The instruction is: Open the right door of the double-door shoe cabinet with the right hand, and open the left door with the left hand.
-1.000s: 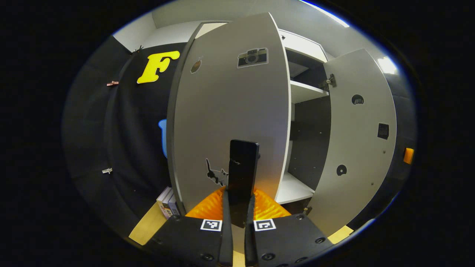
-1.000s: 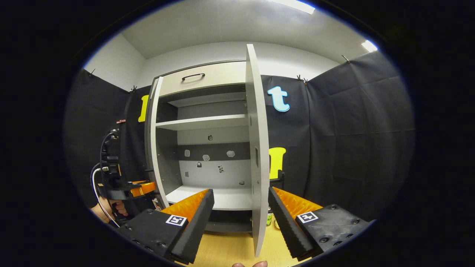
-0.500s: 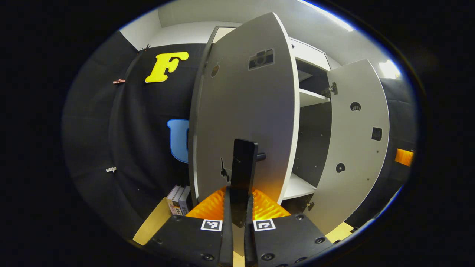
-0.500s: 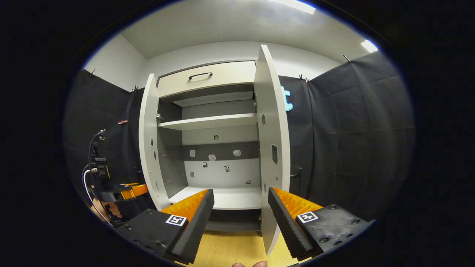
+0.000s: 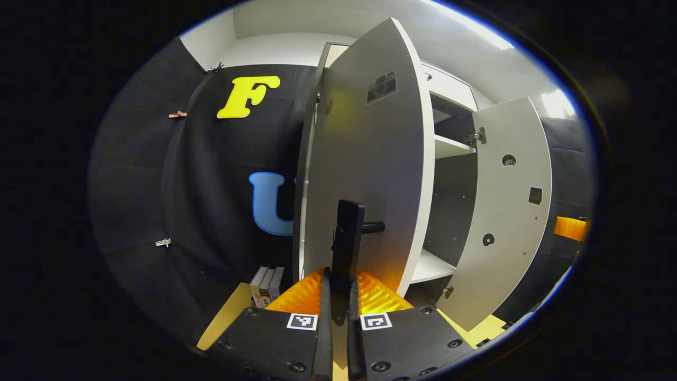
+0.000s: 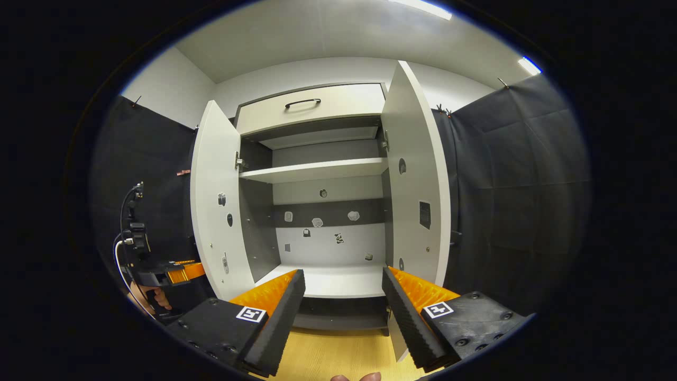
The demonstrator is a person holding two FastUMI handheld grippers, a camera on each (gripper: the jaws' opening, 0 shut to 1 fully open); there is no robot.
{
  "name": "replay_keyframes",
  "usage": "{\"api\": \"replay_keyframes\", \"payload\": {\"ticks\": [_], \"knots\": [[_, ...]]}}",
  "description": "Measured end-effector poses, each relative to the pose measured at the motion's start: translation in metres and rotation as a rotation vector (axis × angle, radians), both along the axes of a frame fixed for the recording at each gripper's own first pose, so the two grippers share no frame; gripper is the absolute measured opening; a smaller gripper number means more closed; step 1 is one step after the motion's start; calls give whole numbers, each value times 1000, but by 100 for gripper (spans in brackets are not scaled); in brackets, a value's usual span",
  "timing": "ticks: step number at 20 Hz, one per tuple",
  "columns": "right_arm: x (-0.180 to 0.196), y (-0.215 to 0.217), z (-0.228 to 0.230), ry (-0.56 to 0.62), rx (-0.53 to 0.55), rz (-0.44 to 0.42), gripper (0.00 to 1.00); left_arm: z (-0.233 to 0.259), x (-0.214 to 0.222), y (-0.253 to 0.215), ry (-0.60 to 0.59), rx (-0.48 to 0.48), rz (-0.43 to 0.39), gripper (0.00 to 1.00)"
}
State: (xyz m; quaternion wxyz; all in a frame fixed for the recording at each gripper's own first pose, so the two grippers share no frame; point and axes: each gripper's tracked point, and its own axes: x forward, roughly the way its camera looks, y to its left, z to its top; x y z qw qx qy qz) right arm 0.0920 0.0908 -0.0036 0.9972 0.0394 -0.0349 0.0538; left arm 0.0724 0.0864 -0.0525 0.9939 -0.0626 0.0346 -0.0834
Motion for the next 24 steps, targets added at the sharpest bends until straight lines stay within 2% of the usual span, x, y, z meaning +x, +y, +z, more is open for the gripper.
{"api": "replay_keyframes", "payload": {"ticks": [3,7,8,9,12,18,19,20,23,24], "knots": [[1,7,1,0,-1,8,92,0,0,19,-10,7,24,15],[0,12,2,-5,-9,10,92,0,7,57,-9,27,110,14],[1,13,2,-3,-9,10,92,1,9,66,-9,27,114,0],[0,14,3,-5,-5,12,92,-1,8,68,1,18,97,7],[0,17,6,-11,4,18,92,2,7,69,1,6,46,7],[-1,14,3,3,-1,8,92,5,-3,72,-12,-29,16,8],[-1,11,2,4,-4,5,92,5,-7,73,-14,-32,13,3],[-1,10,2,4,-4,1,92,9,-10,73,-18,-36,15,12],[-1,7,1,8,1,0,92,14,-24,71,-25,-17,24,17],[-1,5,1,8,2,-2,92,17,-31,68,-30,0,25,26]]}}
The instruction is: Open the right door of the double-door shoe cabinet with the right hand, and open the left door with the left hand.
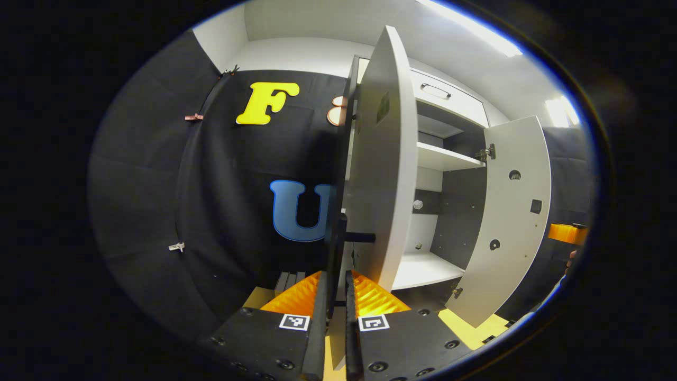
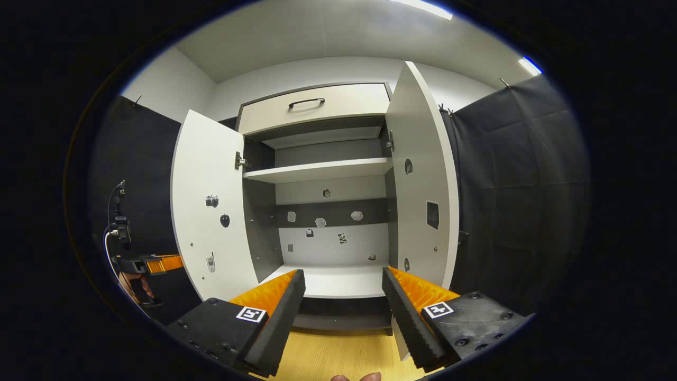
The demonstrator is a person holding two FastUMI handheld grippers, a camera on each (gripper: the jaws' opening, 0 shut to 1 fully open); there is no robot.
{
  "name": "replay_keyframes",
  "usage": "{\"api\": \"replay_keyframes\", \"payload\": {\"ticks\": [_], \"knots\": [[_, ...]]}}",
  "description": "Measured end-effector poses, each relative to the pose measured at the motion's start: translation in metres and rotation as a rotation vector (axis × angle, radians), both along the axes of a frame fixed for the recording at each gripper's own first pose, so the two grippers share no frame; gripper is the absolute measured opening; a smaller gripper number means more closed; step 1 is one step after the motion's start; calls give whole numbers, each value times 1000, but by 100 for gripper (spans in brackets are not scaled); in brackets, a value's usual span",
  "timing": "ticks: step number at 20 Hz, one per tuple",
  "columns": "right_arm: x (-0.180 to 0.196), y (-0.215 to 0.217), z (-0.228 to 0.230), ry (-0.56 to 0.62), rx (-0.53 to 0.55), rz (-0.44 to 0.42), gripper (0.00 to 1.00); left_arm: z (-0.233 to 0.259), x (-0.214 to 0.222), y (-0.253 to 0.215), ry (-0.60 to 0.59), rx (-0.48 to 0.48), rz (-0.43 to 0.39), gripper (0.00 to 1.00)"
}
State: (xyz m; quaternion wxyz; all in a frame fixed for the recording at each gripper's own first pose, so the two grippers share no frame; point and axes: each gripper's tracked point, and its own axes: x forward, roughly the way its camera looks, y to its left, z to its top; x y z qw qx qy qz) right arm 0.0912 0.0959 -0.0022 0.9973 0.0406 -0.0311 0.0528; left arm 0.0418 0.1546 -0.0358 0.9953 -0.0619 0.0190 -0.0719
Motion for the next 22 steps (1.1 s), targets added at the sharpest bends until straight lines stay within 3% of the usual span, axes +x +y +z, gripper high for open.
{"api": "replay_keyframes", "payload": {"ticks": [1,3,8,10,15,22], "knots": [[0,-2,0,1,0,-1,92,3,-6,-2,-5,18,-1,19],[-1,-4,-1,3,0,-6,92,8,-20,-11,-15,41,-1,17],[-2,-14,1,3,0,-14,92,29,-43,-46,-55,45,-19,48],[-4,-17,4,-2,5,-15,92,34,-48,-61,-64,57,-29,72],[-6,-28,11,-18,-6,-25,92,41,-54,-84,-81,59,-17,95],[-9,-44,18,-30,28,-54,95,48,-64,-104,-92,34,16,96]]}}
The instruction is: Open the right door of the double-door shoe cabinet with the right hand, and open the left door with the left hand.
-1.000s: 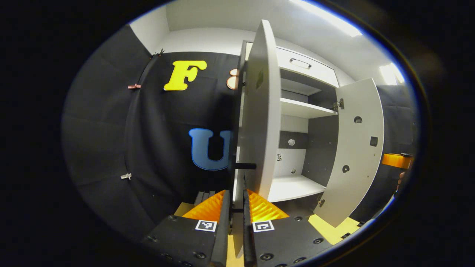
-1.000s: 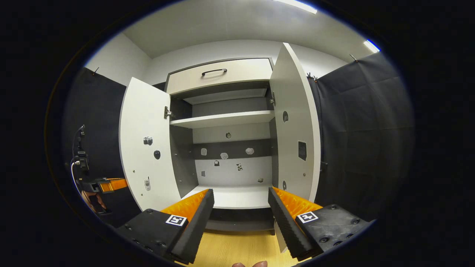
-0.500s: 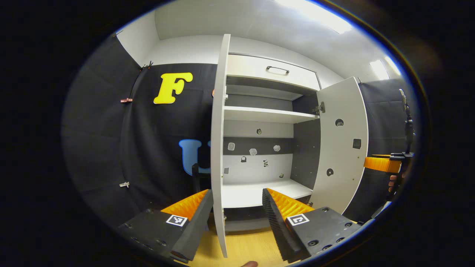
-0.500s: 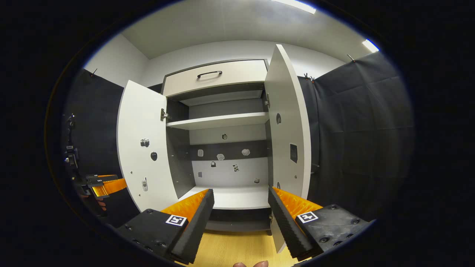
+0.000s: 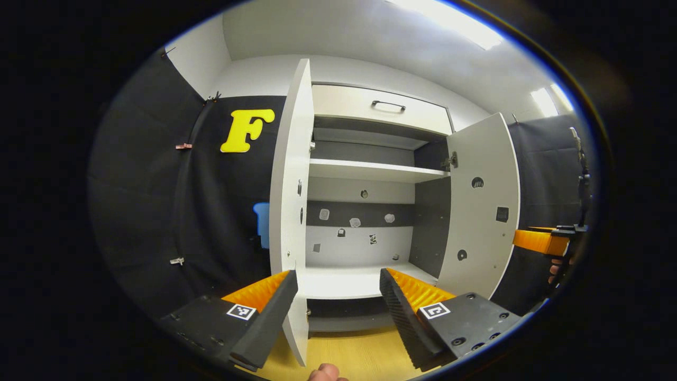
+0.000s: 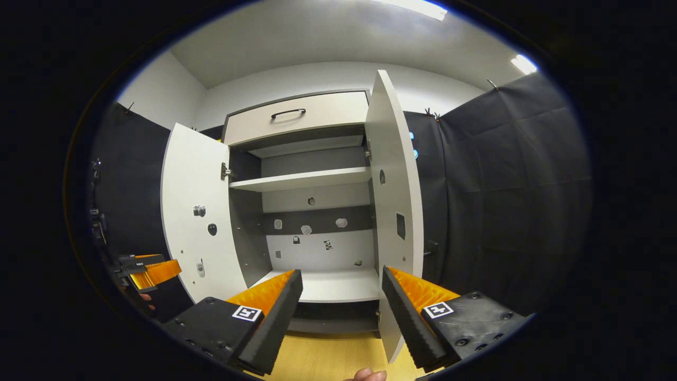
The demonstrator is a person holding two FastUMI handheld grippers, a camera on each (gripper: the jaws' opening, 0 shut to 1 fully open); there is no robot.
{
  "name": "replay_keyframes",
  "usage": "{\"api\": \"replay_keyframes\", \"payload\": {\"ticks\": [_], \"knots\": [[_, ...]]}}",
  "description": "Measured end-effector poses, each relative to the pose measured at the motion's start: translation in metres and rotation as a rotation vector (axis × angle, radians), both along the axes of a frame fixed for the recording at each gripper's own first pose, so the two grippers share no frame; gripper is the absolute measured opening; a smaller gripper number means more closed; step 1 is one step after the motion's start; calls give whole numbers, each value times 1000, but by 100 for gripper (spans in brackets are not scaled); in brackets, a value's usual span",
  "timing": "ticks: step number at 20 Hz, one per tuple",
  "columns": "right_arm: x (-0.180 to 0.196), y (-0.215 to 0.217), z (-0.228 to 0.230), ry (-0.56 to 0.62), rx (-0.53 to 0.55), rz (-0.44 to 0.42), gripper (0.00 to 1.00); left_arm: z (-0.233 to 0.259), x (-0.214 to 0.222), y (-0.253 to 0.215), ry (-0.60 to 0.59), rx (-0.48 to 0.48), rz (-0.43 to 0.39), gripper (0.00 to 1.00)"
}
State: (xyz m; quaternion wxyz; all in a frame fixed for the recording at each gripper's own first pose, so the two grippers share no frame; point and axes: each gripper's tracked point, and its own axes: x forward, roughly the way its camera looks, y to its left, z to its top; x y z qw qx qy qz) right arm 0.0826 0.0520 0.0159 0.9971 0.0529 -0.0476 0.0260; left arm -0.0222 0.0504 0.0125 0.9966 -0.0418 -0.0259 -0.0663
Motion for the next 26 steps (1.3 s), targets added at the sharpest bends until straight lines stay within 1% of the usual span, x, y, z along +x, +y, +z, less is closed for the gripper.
{"api": "replay_keyframes", "payload": {"ticks": [4,7,10,17,23,26], "knots": [[-1,-4,5,-7,9,-8,98,8,-1,-16,-7,-2,4,96],[-1,-6,6,-8,14,-6,98,12,-1,-29,-18,8,-2,96],[-1,-10,3,-3,-6,-13,98,10,0,-40,-9,13,-13,96],[-1,-9,0,-3,-1,1,98,3,2,-48,11,27,-9,96],[2,-2,1,-22,-18,19,98,6,12,-47,-9,66,-1,96],[3,-9,6,-36,-6,-8,98,6,21,-46,-12,74,2,96]]}}
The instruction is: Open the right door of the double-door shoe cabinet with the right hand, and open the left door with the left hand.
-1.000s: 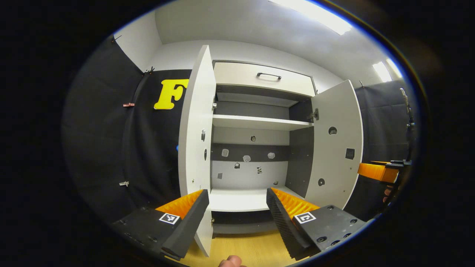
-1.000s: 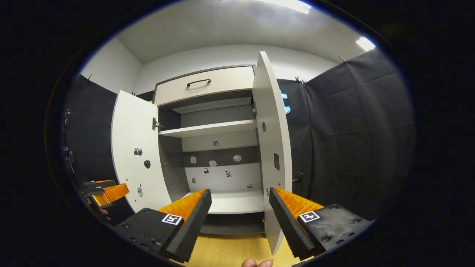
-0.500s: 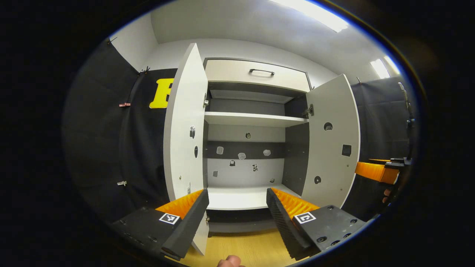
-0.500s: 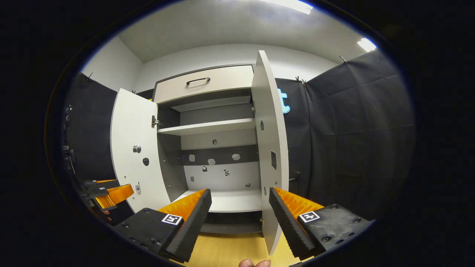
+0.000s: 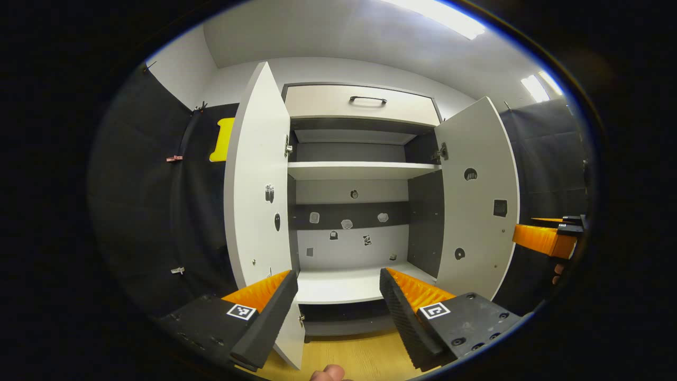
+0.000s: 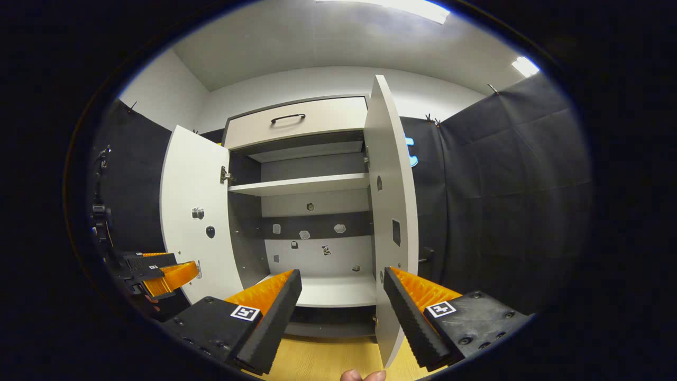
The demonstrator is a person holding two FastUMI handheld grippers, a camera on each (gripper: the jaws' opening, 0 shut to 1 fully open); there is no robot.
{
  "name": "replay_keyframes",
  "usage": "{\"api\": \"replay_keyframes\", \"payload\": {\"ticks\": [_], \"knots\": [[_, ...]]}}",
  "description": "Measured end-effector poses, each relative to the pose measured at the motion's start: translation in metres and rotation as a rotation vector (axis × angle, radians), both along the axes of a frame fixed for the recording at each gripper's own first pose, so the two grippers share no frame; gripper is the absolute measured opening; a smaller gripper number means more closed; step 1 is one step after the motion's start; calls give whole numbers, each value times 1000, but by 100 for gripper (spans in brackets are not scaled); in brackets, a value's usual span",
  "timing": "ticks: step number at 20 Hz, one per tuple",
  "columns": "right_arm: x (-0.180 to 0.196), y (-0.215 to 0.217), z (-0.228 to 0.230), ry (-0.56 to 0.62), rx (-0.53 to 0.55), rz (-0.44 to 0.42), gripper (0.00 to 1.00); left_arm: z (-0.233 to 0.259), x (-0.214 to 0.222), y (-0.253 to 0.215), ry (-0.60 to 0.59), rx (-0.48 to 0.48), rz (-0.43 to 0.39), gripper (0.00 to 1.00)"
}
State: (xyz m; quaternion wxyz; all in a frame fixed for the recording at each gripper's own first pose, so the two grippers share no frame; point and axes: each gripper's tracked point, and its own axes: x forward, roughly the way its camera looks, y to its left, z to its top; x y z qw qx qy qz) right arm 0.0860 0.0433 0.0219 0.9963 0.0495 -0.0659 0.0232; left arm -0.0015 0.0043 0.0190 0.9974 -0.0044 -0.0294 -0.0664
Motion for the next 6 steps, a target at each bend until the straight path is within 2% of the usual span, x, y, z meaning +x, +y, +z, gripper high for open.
{"api": "replay_keyframes", "payload": {"ticks": [6], "knots": [[-1,-15,3,-2,34,-34,98,-1,6,-12,-9,-10,-27,96]]}}
